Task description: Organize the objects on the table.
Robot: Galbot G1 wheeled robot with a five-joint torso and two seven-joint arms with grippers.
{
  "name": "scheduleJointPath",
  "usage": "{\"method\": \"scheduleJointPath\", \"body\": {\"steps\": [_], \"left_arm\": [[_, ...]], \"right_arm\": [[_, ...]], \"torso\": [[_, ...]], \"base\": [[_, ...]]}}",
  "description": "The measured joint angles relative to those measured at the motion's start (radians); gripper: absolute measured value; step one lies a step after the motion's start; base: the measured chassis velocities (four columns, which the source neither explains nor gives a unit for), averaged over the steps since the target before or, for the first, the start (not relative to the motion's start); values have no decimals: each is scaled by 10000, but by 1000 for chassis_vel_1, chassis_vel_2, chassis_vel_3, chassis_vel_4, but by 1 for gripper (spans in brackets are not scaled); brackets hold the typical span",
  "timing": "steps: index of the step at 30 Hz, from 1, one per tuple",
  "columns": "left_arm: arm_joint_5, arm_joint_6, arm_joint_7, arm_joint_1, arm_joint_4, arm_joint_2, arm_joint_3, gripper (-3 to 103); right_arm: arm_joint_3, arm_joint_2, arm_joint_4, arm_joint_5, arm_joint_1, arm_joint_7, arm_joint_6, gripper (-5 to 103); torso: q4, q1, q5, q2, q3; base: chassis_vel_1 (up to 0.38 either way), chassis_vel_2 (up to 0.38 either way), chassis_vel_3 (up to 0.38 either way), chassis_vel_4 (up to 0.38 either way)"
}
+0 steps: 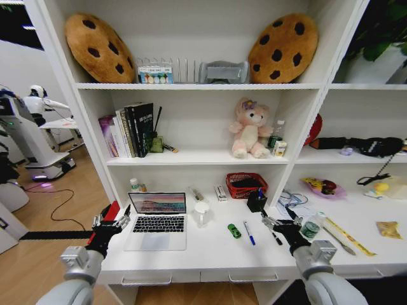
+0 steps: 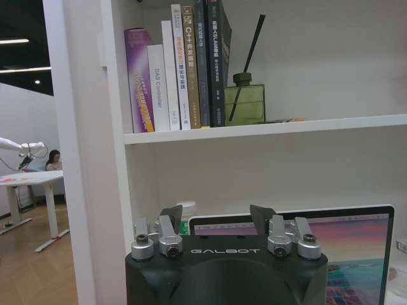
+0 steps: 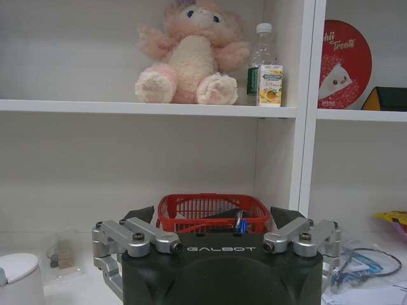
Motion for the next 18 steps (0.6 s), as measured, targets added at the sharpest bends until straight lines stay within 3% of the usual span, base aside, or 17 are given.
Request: {"method": "scheduleJointPath", "body": {"steps": [4, 5, 10, 12, 13, 14, 15, 16, 17, 18], "left_arm": [[-95, 0, 7, -122, 91, 249, 0, 49], [-131, -1, 7, -196, 165, 335, 7, 38], [-245, -12, 107, -243, 256, 470, 36, 28], [-899, 218, 99, -373, 339, 889, 153, 11], [-899, 218, 99, -373, 339, 889, 153, 11], [-1261, 684, -139, -577, 347, 1303, 255, 6], [-1261, 684, -139, -577, 347, 1303, 255, 6], [-1592, 1351, -522, -929, 347, 1855, 377, 3], [-2752, 2599, -1280, -1831, 437, 3164, 751, 0], [-3429, 2873, -1415, -2215, 537, 3802, 894, 0]], "right_arm": [[27, 12, -65, -14, -32, 52, 71, 100], [28, 12, -101, -26, -30, 63, 97, 100], [6, 13, -158, -32, 45, 88, 103, 100], [-84, 8, -206, -45, 130, 241, 95, 100], [-84, 8, -206, -45, 130, 241, 95, 100], [-114, -20, -209, -46, 140, 308, 69, 100], [-114, -20, -209, -46, 140, 308, 69, 100], [-124, -52, -217, -46, 143, 333, 44, 100], [-121, -84, -302, -182, 115, 346, 31, 100], [-86, -80, -325, -215, 66, 346, 40, 100]], "torso": [[0, 0, 0, 0, 0], [-1, 2, -1, 0, 1], [-1, 6, -1, -1, 2], [4, 7, -1, -1, 2], [4, 7, -1, -1, 2], [2, 6, -2, -1, 1], [2, 6, -2, -1, 1], [-1, 6, -1, -1, 1], [-2, 7, -1, -1, 2], [0, 7, -3, -2, 3]], "base": [[6, -8, -13, 8], [0, 0, 0, 0], [0, 0, 0, 0], [0, 0, 0, 0], [0, 0, 0, 0], [0, 0, 0, 0], [0, 0, 0, 0], [0, 0, 0, 0], [0, 0, 0, 0], [0, 0, 0, 0]]}}
